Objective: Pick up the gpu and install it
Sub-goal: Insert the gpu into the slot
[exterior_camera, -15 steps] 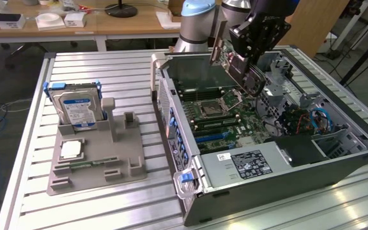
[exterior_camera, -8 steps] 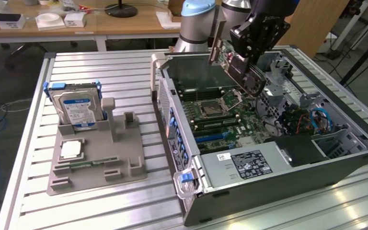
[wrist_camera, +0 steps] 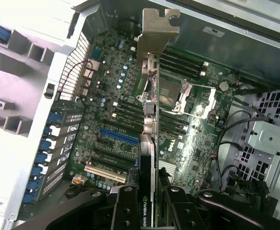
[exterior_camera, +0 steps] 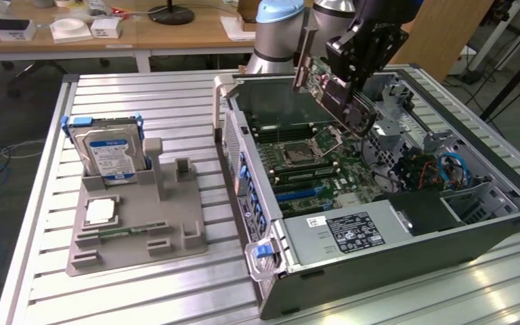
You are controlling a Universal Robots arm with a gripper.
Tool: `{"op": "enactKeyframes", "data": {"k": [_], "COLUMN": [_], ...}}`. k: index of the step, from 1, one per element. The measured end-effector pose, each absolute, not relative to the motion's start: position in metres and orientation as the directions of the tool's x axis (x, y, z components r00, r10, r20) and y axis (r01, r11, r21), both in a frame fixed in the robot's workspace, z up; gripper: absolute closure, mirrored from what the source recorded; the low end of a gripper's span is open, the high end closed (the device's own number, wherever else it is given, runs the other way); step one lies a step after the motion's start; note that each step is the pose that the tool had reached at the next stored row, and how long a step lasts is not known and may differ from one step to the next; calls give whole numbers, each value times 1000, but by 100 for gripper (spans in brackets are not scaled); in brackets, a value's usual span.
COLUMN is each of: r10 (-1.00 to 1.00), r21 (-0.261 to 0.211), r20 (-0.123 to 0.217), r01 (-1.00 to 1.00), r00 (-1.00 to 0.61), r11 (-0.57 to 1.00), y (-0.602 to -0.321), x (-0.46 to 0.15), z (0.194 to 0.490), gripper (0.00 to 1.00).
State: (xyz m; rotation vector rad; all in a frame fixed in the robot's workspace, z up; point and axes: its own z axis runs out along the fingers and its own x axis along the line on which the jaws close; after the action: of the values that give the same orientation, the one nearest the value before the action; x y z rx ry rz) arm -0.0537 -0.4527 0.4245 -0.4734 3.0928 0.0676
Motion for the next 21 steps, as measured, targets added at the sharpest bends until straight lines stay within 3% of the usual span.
{"op": "enactKeyframes", "data": {"k": [21], "r10": [-409], "r21": [41], "r20": [-19], "r01": [-409], "r00": [-912], "r11": [911], "y": [-453], "x": [-54], "z": [424], "gripper": [74]}}
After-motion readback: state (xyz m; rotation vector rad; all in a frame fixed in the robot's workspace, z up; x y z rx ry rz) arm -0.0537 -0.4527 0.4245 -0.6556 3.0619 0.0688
